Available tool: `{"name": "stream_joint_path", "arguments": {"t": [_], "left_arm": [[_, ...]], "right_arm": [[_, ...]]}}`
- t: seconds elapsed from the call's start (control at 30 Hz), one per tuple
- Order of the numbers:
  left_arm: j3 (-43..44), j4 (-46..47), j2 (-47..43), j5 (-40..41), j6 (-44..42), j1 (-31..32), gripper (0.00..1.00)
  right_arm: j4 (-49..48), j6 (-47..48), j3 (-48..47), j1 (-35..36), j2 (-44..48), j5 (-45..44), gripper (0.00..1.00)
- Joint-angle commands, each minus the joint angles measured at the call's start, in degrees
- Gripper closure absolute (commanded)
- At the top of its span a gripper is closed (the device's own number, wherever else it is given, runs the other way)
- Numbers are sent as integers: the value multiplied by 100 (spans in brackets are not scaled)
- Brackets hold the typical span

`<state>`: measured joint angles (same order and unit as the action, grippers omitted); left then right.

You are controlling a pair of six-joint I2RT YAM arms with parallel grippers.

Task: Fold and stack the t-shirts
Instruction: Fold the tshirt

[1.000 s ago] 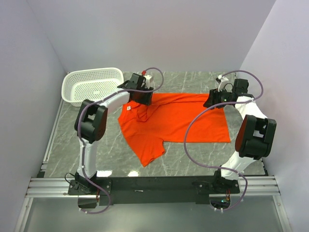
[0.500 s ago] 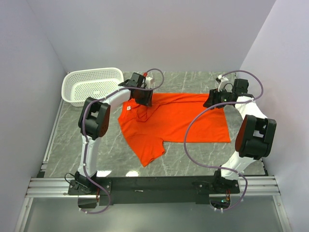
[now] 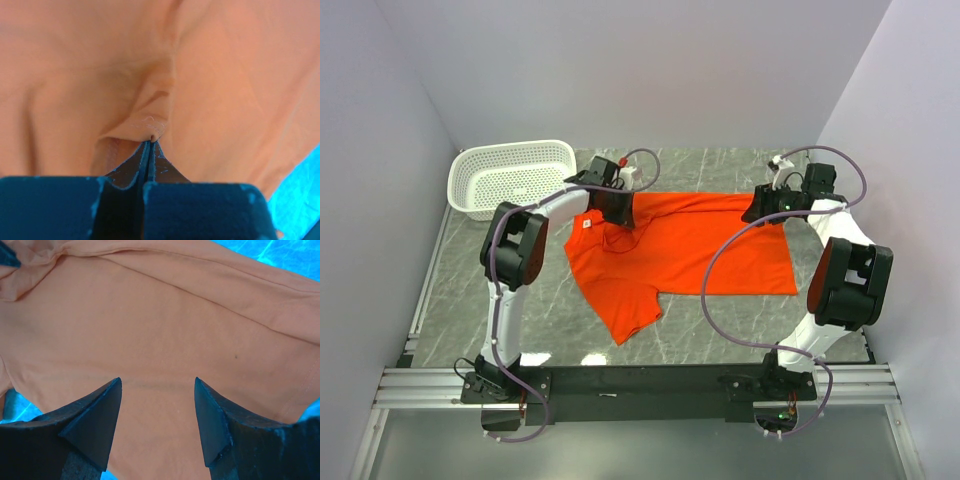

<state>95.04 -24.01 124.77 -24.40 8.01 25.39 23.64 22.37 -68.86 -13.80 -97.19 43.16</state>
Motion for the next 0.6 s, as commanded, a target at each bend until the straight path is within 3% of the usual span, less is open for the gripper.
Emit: {"name": "stream_joint_path", "arguments": {"t": [0.0, 0.2, 0.27, 0.33, 0.43, 0.57], "left_arm": [[-328, 414, -620, -608, 226, 63, 99], [-838, 766, -858, -1075, 447, 554, 94], [-1039, 897, -910, -1084, 491, 756, 85], [-1163, 977, -963, -988, 561, 827, 65], [-1357, 1056, -1147, -769, 605, 880, 47], [-1628, 1012, -1778, 493, 535, 880, 43]], "right_arm": [[-8, -22, -31, -122, 104, 149, 33], [0, -40, -49, -210, 121, 211, 33], [9, -40, -40, -219, 130, 220, 33], [0, -48, -31, -237, 139, 228, 33], [18, -40, -31, -246, 147, 228, 33], [27, -14, -31, -246, 130, 193, 33]]}}
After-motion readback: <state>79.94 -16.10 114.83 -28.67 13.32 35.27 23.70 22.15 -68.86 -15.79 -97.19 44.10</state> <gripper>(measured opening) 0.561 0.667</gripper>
